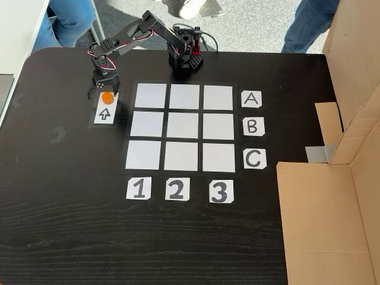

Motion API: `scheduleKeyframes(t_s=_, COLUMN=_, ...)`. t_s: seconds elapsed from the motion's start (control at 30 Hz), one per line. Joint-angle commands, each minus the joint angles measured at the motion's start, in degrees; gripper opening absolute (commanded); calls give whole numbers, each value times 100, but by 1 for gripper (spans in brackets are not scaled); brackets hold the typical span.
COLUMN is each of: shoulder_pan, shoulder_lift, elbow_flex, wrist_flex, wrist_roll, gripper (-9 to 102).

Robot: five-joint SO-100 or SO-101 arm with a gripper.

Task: Pick up the round, orange token and place it in the grid on square A2.

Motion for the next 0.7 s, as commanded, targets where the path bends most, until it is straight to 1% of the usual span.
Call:
scheduleKeyframes(t_s=0.0, shoulder_pan=-44, shoulder_lift=18, elbow_flex=-220, wrist_flex=26, wrist_roll=70, gripper=39)
scheduleKeyframes(t_s=0.07, shoulder_pan=-44, shoulder_lift=-18, elbow_flex=-220, wrist_flex=-9, wrist_roll=79, gripper=23)
scheduleKeyframes(t_s=0.1, shoulder_pan=-53, shoulder_lift=-44, elbow_flex=-220, wrist_flex=-18, wrist_roll=79, gripper=18)
scheduleKeyframes(t_s=0.3, shoulder_pan=-62, shoulder_lift=-149, elbow_flex=-255, wrist_flex=-26, wrist_roll=62, gripper=0)
scheduleKeyframes(t_s=0.67, shoulder_pan=62, shoulder_lift=-202, elbow_flex=-264, wrist_flex=-35, wrist_roll=44, gripper=-1)
